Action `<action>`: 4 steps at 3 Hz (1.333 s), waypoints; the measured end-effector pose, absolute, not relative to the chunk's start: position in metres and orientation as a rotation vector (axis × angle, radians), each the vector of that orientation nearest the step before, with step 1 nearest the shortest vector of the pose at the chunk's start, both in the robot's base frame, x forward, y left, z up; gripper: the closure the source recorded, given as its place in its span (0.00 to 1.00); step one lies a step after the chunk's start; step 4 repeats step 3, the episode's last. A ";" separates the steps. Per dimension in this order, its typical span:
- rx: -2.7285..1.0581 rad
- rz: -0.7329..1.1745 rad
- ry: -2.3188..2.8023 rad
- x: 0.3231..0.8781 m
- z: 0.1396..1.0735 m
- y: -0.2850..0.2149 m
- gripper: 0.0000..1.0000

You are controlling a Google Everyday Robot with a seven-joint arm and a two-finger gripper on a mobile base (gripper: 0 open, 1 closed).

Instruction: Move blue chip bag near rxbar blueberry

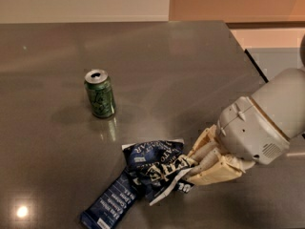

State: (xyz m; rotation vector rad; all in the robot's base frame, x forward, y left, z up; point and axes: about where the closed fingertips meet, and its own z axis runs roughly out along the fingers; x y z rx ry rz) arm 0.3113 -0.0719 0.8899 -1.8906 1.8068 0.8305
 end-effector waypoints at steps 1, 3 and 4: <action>-1.897 0.846 1.794 0.308 0.890 -0.069 0.13; -1.897 0.835 1.794 0.308 0.891 -0.068 0.00; -1.897 0.835 1.794 0.308 0.891 -0.068 0.00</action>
Offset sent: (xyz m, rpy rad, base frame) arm -0.0030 0.0025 0.0000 0.0069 0.0041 0.0093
